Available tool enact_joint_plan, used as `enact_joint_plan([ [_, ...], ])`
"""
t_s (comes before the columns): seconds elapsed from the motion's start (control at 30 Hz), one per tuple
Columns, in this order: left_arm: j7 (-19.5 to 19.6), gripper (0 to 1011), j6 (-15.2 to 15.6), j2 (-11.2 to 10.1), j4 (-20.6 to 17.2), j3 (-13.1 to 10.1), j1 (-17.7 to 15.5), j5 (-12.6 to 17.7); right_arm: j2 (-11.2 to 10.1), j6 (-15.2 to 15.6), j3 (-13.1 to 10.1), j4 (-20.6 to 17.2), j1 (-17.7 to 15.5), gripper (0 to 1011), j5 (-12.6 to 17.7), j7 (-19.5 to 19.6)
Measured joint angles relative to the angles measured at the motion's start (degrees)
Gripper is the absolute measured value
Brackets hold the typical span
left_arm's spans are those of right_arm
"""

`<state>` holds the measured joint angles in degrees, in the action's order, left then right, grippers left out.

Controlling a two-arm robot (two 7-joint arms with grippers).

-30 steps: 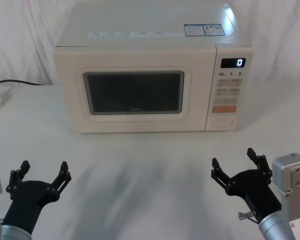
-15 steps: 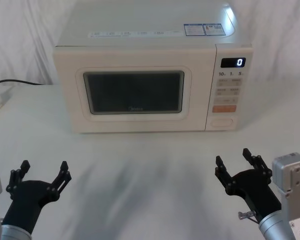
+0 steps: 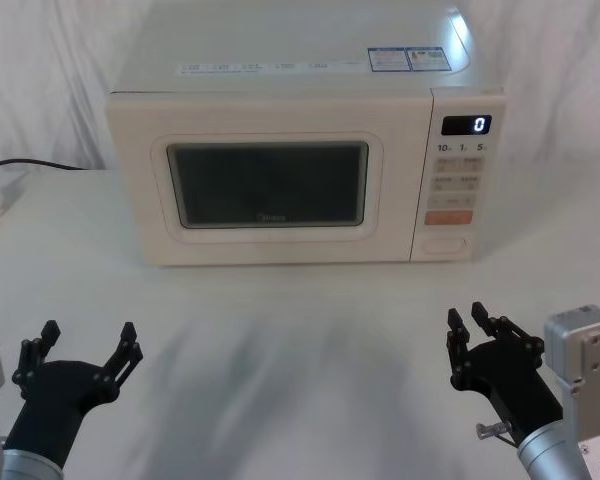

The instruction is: Press the button to open the microwave door with one hand; close the microwave door with the other hand.

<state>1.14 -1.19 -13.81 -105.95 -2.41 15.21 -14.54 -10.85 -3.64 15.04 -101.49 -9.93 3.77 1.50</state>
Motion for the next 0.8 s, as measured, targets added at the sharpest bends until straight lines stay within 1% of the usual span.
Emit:
enact_joint_plan([
  [0.03, 0.0, 1001, 0.0, 0.0, 0.0, 0.0, 0.0, 0.0, 0.0, 0.0, 0.0, 0.0, 0.0, 286, 0.0, 0.0],
  [0.07, 0.0, 1001, 0.0, 0.0, 0.0, 0.0, 0.0, 0.0, 0.0, 0.0, 0.0, 0.0, 0.0, 230, 0.0, 0.0],
  [0.2, 0.0, 1001, 0.0, 0.0, 0.0, 0.0, 0.0, 0.0, 0.01, 0.0, 0.0, 0.0, 0.0, 136, 0.0, 0.0],
  [0.23, 0.0, 1001, 0.0, 0.0, 0.0, 0.0, 0.0, 0.0, 0.0, 0.0, 0.0, 0.0, 0.0, 85, 0.0, 0.0],
  [0.33, 0.0, 1001, 0.0, 0.0, 0.0, 0.0, 0.0, 0.0, 0.0, 0.0, 0.0, 0.0, 0.0, 8, 0.0, 0.0],
  [0.8, 0.0, 1001, 0.0, 0.0, 0.0, 0.0, 0.0, 0.0, 0.19, -0.01, -0.15, 0.08, 0.07, 0, 0.0, -0.2],
])
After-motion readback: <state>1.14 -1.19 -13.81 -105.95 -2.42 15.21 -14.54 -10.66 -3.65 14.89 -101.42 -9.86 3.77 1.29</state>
